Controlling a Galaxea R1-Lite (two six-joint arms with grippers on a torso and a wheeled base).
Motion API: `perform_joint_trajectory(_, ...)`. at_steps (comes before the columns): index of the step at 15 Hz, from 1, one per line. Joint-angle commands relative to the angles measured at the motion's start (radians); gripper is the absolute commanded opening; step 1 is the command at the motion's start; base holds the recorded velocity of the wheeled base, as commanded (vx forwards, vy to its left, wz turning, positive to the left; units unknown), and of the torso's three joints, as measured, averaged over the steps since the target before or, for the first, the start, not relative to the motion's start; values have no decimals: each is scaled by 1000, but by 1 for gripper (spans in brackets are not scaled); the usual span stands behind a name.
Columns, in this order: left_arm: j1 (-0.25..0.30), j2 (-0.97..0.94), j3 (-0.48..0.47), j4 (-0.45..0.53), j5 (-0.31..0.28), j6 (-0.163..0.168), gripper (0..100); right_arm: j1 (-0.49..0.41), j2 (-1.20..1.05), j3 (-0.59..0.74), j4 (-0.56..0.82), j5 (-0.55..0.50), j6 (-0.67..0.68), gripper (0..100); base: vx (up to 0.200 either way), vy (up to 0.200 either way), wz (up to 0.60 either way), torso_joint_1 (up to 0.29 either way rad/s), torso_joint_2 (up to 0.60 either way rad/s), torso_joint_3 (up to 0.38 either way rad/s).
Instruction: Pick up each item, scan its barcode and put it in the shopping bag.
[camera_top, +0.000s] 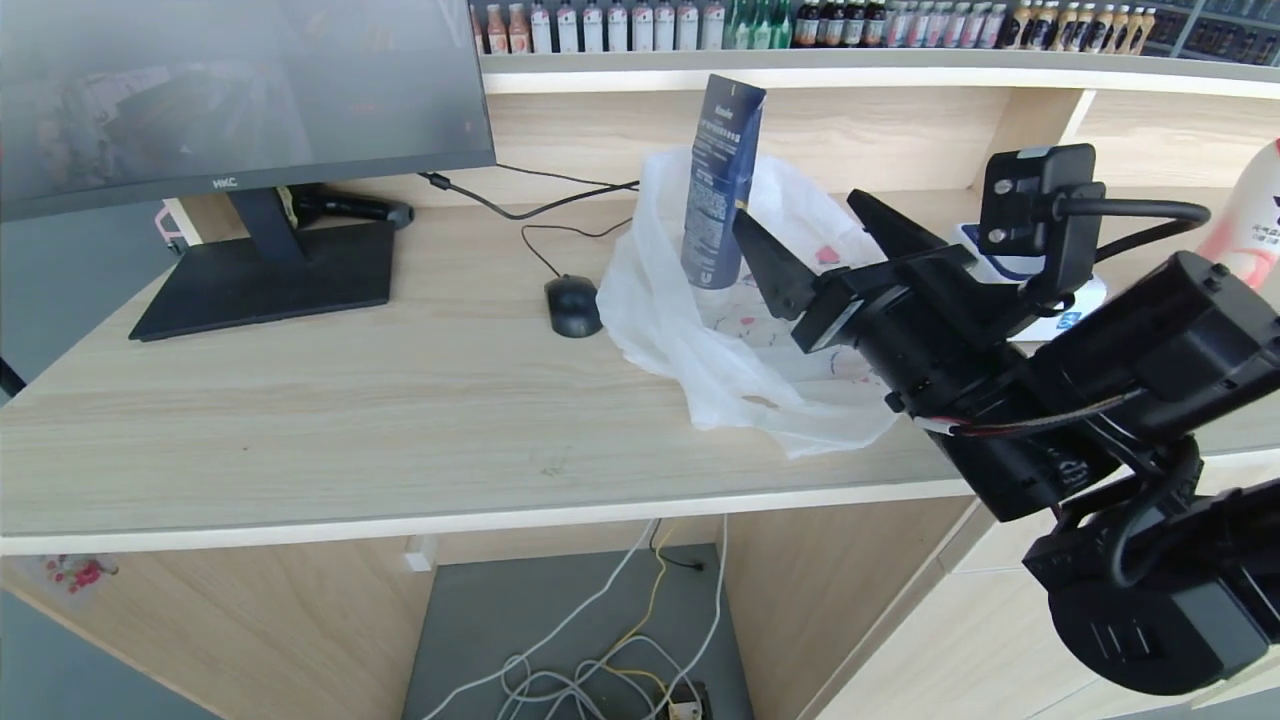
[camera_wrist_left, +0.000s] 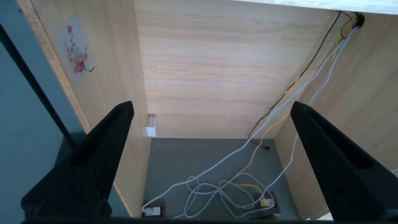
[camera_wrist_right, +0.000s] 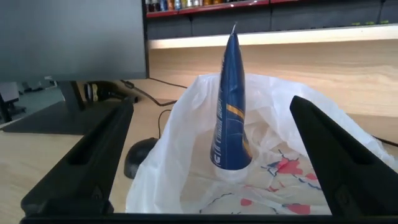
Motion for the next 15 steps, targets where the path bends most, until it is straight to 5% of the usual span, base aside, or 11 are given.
perform_joint_trajectory(1, 0, 0, 0, 0, 1, 2, 100, 7, 18, -4, -2, 1, -1, 100, 0, 0, 0, 0, 0, 0)
perform_joint_trajectory(7, -2, 0, 0, 0, -1, 6, 100, 7, 18, -12, -5, 1, -1, 100, 0, 0, 0, 0, 0, 0)
perform_joint_trajectory(13, 0, 0, 0, 0, 1, 0, 100, 5, 7, 13, -5, -7, -4, 100, 0, -200, 0, 3, 5, 2)
perform_joint_trajectory(15, 0, 0, 0, 0, 1, 0, 100, 7, 1, 20, -7, -145, 15, 100, 0, -200, 0, -2, 0, 2)
